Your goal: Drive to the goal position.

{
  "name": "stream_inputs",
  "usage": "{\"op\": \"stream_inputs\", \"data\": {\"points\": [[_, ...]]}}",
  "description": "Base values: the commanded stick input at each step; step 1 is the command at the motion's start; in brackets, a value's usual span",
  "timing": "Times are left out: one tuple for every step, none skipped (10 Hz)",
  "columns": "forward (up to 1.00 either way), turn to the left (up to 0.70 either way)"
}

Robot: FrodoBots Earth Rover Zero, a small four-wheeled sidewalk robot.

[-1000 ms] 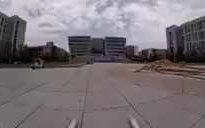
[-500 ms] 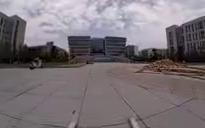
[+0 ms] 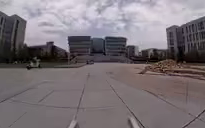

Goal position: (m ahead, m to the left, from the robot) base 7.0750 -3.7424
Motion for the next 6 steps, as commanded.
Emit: {"op": "stream_inputs", "data": {"points": [[0.70, 0.00], [0.70, 0.00], [0.70, 0.00], [0.70, 0.00], [0.70, 0.00], [0.70, 0.00]]}}
